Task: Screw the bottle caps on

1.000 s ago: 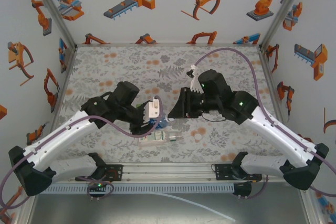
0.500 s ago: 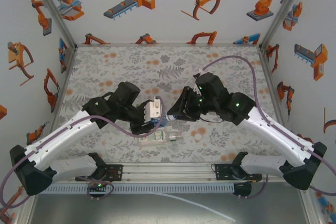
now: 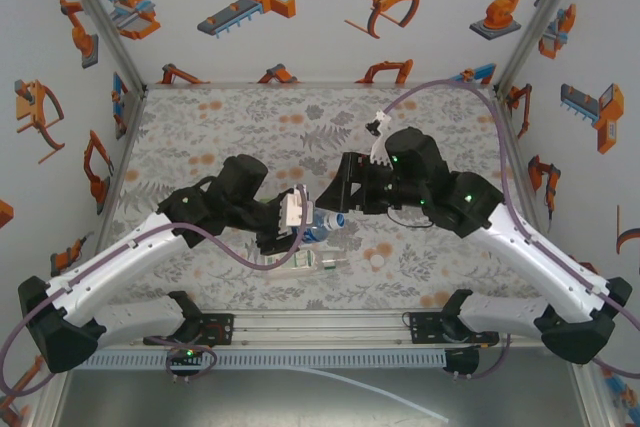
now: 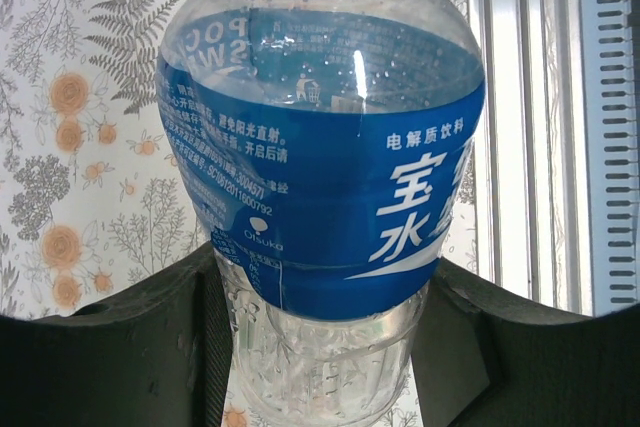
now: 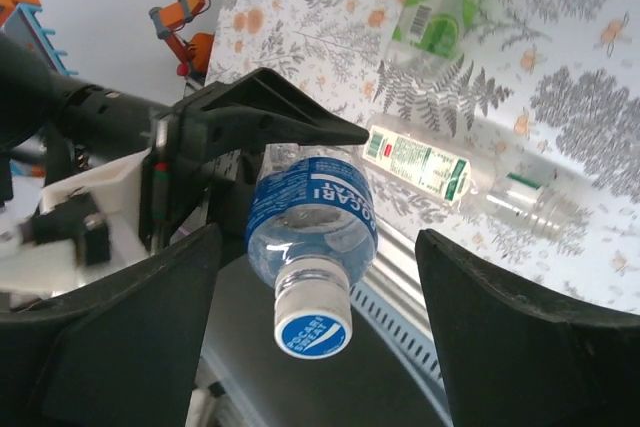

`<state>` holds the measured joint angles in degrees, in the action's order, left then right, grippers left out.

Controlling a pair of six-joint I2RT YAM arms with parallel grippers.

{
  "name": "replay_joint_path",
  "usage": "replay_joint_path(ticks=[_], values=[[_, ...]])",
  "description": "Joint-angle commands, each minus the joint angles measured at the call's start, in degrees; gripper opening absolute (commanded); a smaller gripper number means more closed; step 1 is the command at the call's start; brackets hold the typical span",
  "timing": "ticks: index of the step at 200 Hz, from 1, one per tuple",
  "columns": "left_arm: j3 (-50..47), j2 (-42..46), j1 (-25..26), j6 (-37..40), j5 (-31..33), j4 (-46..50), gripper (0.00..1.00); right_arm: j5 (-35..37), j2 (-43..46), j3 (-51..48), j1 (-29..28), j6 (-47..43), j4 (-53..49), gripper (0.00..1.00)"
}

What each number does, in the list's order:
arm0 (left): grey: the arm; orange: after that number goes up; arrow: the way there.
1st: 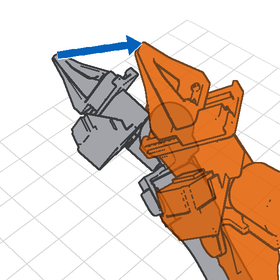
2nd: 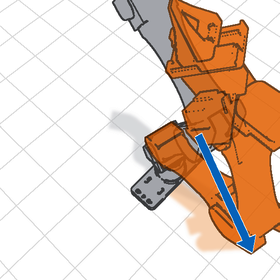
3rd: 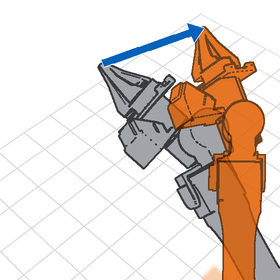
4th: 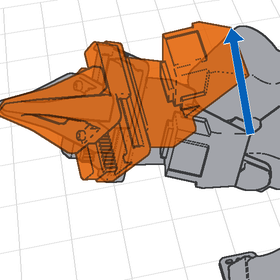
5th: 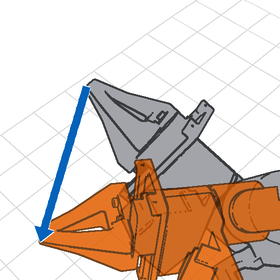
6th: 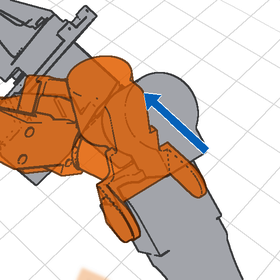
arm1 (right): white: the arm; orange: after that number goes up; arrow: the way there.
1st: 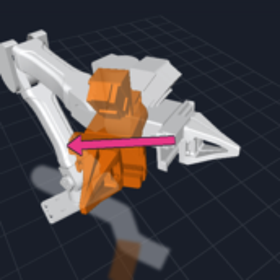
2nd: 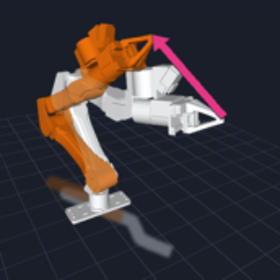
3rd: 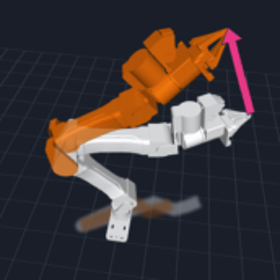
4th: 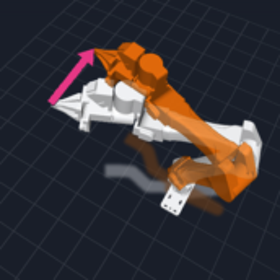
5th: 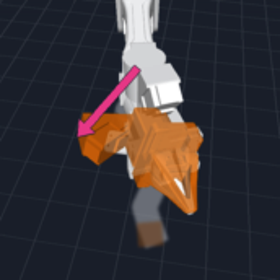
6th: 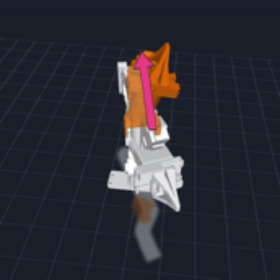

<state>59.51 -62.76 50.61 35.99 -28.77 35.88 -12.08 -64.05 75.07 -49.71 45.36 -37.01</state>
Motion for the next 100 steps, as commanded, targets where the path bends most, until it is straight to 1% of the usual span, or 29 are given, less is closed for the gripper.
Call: replay_joint_path(ticks=[1,22,41,43,48,76,88,100], values=[[-0.15,1.31,0.28,0.75,-3.6,-0.47,0.0,-0.75,2.83,1.92,-0.38,-18.28,0.88,0.68],[0.15,1.34,0.28,0.93,-4.75,-0.02,0.0,-5.69,5.6,1.47,-0.38,-34.14,2.19,0.67],[0.34,1.27,0.28,0.93,-5.46,0.07,0.0,-10.96,8.15,-0.54,-0.34,-45.92,4.12,0.67],[0.35,1.25,0.28,0.93,-5.49,0.0,0.0,-10.96,8.15,-0.54,-0.34,-45.92,4.12,0.67],[0.42,1.28,0.28,0.97,-5.44,0.0,0.0,-13.85,8.66,-0.92,-0.36,-50.05,3.96,0.67],[0.49,1.54,0.37,0.75,-5.5,0.01,0.0,-21.24,9.57,-1.59,-0.34,-61.7,1.77,0.65],[0.44,1.68,0.37,0.75,-5.59,0.02,0.0,-24.97,9.49,-1.88,-0.41,-67.78,-0.13,0.59],[0.43,1.76,0.39,0.67,-5.58,0.07,0.0,-27.39,9.69,-2.74,-0.45,-71.56,-0.64,0.55]])
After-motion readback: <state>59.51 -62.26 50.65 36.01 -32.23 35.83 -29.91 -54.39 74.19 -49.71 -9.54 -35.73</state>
